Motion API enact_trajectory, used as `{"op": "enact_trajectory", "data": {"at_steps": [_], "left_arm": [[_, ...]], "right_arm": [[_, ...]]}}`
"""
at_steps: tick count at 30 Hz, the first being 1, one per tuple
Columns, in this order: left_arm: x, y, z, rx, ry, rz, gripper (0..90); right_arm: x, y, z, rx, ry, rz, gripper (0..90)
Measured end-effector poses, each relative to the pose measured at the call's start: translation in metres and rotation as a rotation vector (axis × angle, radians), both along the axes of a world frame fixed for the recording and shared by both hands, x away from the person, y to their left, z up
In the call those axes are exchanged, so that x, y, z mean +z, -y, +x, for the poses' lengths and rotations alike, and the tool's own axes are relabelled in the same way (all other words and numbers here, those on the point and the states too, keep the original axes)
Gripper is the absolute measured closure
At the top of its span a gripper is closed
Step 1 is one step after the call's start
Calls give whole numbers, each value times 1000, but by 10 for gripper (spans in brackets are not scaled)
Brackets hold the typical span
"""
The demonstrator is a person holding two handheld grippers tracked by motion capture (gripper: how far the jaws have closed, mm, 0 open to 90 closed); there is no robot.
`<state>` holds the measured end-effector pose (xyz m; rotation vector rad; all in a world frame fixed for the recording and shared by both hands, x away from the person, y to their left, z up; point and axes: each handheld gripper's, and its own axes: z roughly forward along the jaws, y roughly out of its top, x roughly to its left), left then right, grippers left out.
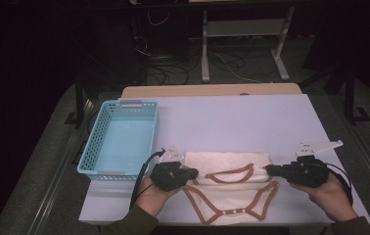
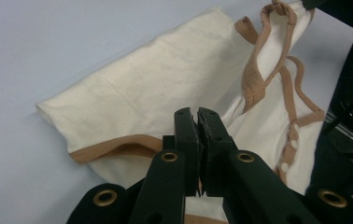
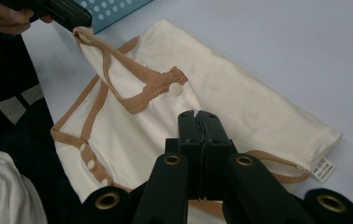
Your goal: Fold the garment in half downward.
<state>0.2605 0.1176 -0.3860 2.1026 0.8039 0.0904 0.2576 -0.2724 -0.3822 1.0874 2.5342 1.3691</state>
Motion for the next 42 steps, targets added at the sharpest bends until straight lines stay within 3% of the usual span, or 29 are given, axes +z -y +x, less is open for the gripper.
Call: {"op": "enact_trajectory", "data": {"at_steps": [9,15,24,34,36,40,41,42], "left_arm": [[-3,-2,-12,-18,-19,-14,869],[-3,-3,-19,-25,-23,-9,869],[-23,2,-28,-65,-92,44,868],[-37,6,-27,-86,-147,84,865],[-41,7,-27,-94,-155,89,854],[-40,7,-26,-93,-139,81,781],[-38,6,-26,-86,-128,66,742],[-38,6,-26,-86,-128,66,721]], "right_arm": [[-5,0,-13,12,-23,-9,874],[-3,0,-24,28,-14,-9,874],[-24,-4,-37,52,-80,-55,873],[-39,-11,-38,89,-143,-99,872],[-42,-11,-38,96,-166,-111,865],[-42,-11,-37,96,-160,-96,828],[-42,-10,-37,92,-159,-86,742],[-42,-10,-37,92,-159,-86,742]]}}
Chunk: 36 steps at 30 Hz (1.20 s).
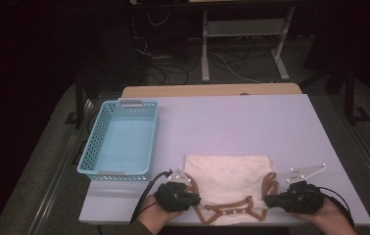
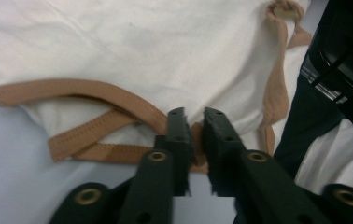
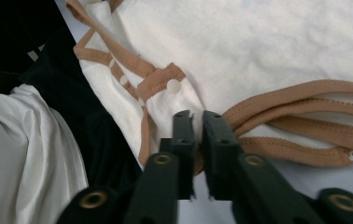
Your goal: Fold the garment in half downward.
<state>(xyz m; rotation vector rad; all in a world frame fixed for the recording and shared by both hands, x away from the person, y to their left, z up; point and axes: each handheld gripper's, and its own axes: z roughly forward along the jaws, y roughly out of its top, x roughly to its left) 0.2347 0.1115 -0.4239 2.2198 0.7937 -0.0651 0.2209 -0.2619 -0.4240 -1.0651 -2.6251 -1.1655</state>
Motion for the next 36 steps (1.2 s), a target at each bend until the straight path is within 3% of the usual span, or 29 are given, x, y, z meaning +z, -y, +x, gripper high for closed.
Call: {"op": "enact_trajectory", "data": {"at_steps": [1,2,6,12,21,28,36], "left_arm": [[2,-1,1,12,15,-13,677],[2,-1,1,12,15,-13,629],[5,0,4,27,33,-35,582],[10,-1,7,33,59,-51,513],[16,-1,13,65,97,-67,394],[18,2,27,89,137,-54,335],[21,8,52,148,197,-30,336]], "right_arm": [[1,1,2,-9,3,11,648],[1,1,2,-9,3,11,648],[5,3,7,-31,22,44,651],[5,-1,10,-20,32,38,647],[6,-3,15,-41,59,35,490],[9,-3,25,-65,69,29,427],[11,-4,43,-75,95,20,418]]}}
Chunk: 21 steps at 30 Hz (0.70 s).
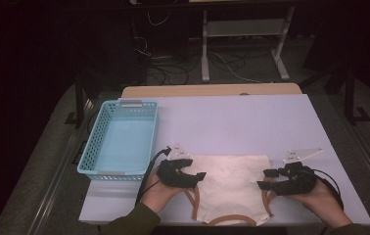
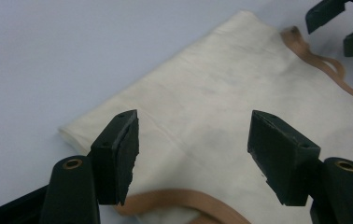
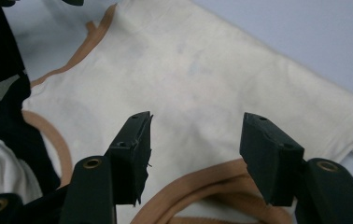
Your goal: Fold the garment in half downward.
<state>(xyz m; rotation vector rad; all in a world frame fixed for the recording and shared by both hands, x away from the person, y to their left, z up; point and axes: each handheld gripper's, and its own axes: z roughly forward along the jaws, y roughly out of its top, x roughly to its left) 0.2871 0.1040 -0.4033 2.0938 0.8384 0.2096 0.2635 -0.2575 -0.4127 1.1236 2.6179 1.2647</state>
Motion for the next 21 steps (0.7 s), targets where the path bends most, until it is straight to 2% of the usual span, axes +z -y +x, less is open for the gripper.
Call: {"op": "enact_trajectory", "data": {"at_steps": [3,4,10,16,20,21], "left_arm": [[1,1,6,14,6,2,351],[0,2,13,35,7,0,358],[-5,2,32,94,4,25,397],[-10,3,47,138,3,54,423],[-14,3,54,166,0,57,432],[-15,2,56,172,-3,56,442]], "right_arm": [[0,-1,5,-7,10,1,418],[1,-1,12,-14,16,-5,418],[0,1,29,-43,36,-21,420],[-1,8,50,-107,50,-40,430],[-4,12,60,-134,53,-51,443],[-5,15,65,-157,58,-62,463]]}}
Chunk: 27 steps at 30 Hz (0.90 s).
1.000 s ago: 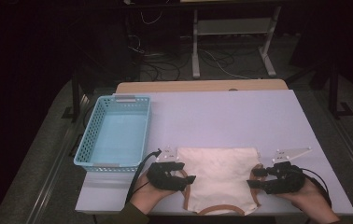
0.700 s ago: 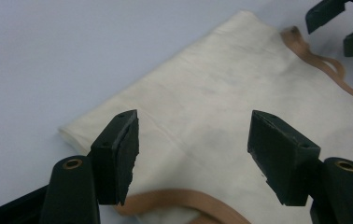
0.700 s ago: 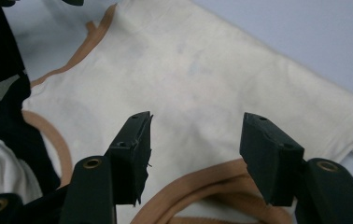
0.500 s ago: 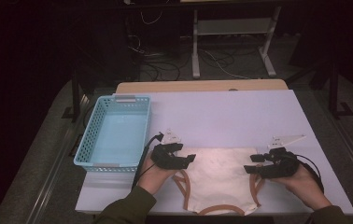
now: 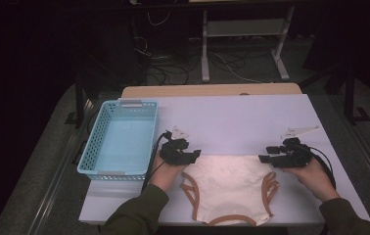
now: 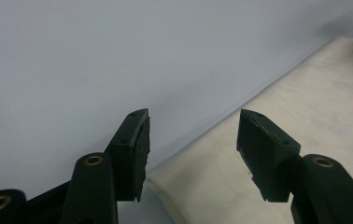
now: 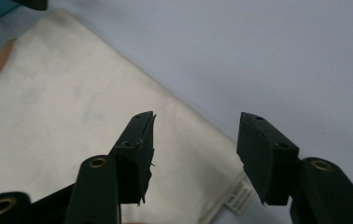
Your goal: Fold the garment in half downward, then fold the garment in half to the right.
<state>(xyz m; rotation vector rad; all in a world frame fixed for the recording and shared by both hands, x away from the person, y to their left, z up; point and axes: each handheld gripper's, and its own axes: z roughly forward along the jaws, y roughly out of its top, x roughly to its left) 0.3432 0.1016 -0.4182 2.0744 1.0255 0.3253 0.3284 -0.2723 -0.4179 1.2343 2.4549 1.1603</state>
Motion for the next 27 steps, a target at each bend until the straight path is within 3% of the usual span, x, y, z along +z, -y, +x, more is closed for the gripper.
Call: {"op": "enact_trajectory", "data": {"at_steps": [6,12,17,27], "left_arm": [[-7,-1,7,27,-21,14,471],[-14,-3,12,45,-48,53,543],[-18,-5,13,56,-53,78,559],[-24,-3,14,47,-72,112,582]], "right_arm": [[-9,7,12,-51,-16,-23,547],[-20,9,20,-66,-50,-51,644],[-27,10,22,-60,-72,-67,692],[-30,7,21,-39,-87,-45,837]]}}
